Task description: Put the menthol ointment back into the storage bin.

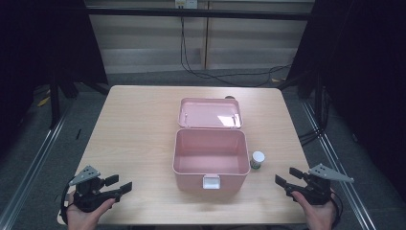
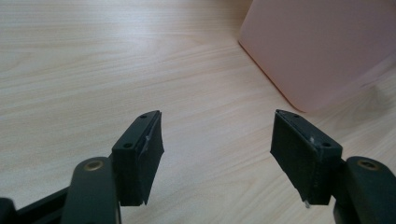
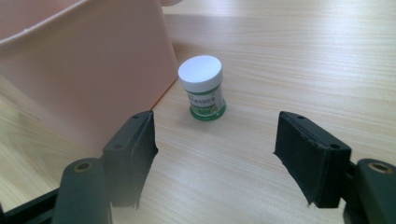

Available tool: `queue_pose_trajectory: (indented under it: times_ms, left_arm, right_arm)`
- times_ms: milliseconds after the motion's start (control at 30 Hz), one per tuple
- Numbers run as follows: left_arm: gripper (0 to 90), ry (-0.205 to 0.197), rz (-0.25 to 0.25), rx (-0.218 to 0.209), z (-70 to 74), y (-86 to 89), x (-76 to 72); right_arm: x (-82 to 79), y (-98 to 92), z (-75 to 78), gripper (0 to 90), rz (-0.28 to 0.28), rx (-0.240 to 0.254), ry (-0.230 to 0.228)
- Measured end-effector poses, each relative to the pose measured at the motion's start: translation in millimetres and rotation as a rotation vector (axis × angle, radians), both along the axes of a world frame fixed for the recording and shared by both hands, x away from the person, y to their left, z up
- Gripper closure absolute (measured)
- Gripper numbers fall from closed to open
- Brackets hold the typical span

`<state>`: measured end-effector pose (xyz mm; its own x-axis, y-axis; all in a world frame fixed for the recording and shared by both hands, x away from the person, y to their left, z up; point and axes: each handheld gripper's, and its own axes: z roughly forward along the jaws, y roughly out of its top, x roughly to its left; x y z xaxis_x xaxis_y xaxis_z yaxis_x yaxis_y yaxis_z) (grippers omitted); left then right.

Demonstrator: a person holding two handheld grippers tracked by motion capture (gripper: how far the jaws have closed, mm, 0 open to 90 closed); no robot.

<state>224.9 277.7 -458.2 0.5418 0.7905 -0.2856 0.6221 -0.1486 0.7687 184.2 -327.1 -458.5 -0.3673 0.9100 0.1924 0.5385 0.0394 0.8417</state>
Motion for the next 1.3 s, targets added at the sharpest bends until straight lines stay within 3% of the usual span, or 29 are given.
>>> queue_pose_trajectory:
  times_ms: [433,467,500,600,667,833,867,967,1000,1033,1067,1200,1267,1300]
  left_arm:
    - [33.6,0.016,-0.004,0.009,-1.5,0.4,0.7]
    - [33.6,0.015,-0.01,0.01,-1.7,-0.5,0.5]
    - [33.6,0.015,-0.01,0.01,-1.7,-0.5,0.5]
    - [33.6,0.007,-0.009,0.004,-0.4,-1.3,-1.4]
    - [33.6,0.01,-0.015,0.015,-0.8,-0.5,-1.4]
    - [33.4,0.012,-0.019,0.019,-1.1,-1.2,0.5]
    - [33.3,0.012,-0.01,0.009,-1.5,-2.3,0.5]
    - [33.3,0.014,-0.011,0.008,-1.4,-2.6,0.4]
    - [33.3,0.011,-0.017,0.013,-1.1,-2.2,0.6]
    - [33.3,0.011,-0.017,0.013,-1.1,-2.2,0.6]
    - [33.3,0.012,-0.012,0.008,-1.2,-2.8,0.6]
    - [33.3,0.016,-0.013,0.013,-1.4,-2.4,1.0]
    - [33.3,0.016,-0.011,0.015,-1.4,-2.5,1.0]
    - [33.3,0.015,-0.014,0.019,-1.4,-2.2,1.0]
  right_arm:
    - [4.5,5.1,7.2,32.5,0.043,-0.03,0.003]
    - [7.7,8.1,11.6,33.0,0.061,-0.063,0.011]
    - [7.7,8.1,11.6,33.0,0.061,-0.063,0.011]
    - [16.4,10.5,14.3,34.0,0.091,-0.101,0.044]
    - [23.8,12.4,14.7,34.1,0.125,-0.125,0.092]
    - [33.9,15.3,17.6,32.7,0.154,-0.148,0.133]
    - [40.3,18.6,21.0,34.5,0.175,-0.172,0.162]
    - [46.0,21.2,23.9,35.5,0.202,-0.177,0.191]
    - [52.0,25.7,26.8,33.8,0.226,-0.204,0.216]
    - [52.0,25.7,26.8,33.8,0.226,-0.204,0.216]
    - [59.0,30.0,30.3,30.7,0.236,-0.237,0.248]
    - [68.4,33.7,36.2,30.3,0.238,-0.258,0.273]
    - [73.5,35.6,39.0,30.3,0.248,-0.26,0.305]
    - [78.7,38.0,41.0,30.2,0.253,-0.284,0.333]
